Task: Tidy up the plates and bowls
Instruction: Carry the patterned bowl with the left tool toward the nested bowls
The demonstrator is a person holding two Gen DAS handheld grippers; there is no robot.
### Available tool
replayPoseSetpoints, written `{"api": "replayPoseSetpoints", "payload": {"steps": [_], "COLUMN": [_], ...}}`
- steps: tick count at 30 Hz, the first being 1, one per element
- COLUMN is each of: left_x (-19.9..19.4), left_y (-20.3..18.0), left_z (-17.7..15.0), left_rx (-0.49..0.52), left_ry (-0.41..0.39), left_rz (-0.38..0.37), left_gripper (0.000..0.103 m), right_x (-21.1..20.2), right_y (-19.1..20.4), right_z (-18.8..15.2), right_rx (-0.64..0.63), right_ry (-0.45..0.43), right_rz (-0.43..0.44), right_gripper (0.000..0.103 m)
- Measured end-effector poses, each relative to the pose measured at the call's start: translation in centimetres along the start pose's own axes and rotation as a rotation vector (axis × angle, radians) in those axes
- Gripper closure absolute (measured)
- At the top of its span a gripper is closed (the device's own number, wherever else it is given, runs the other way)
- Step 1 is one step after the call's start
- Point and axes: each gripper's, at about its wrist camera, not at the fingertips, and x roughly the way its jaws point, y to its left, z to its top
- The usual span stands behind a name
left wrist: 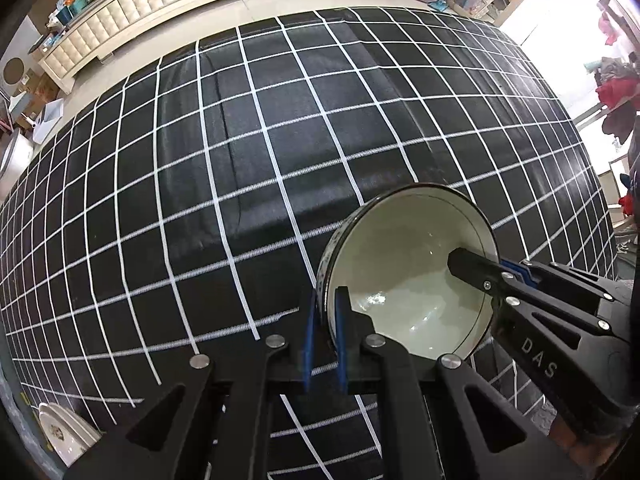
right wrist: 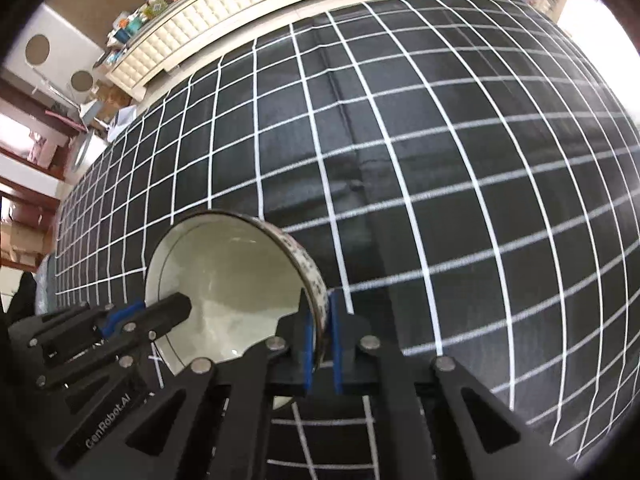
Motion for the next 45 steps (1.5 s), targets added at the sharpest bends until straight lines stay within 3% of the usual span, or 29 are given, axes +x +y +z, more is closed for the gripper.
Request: {"api": "replayPoseSetpoints", "payload": {"steps": [13, 25, 31, 45], "left_x": [-6.8, -13.7, -15.2, -14.1], "left_y": [0.3, 4.4, 7.7, 13.5], "left_z": [-4.0, -8.7, -11.8, -18.0], "left_rx": [-0.015, -0.083, -0.137, -0.243], "left_ry": [-0.082, -0.172, -0.188, -0.137], "left_rz": [-0.01, 0.035, 0.049, 0.073], "left_gripper": [0.095, 0.095, 0.095, 0.095], "right_x": [-6.7, -9.2, -8.7, -4.6], "right_y": [3.0, 10.3, 13.8, 19.6], "right_z": [-3.5, -5.6, -7.0, -10.8], "right_rx": [-0.036, -0.139, -0.193, -0.292], "right_ry": [-0.08, -0.115, -0.096, 0.009], "right_rz": [0.017, 0.051, 0.067, 0.064], "right_gripper": [0.093, 0.093, 0.093, 0.093]}}
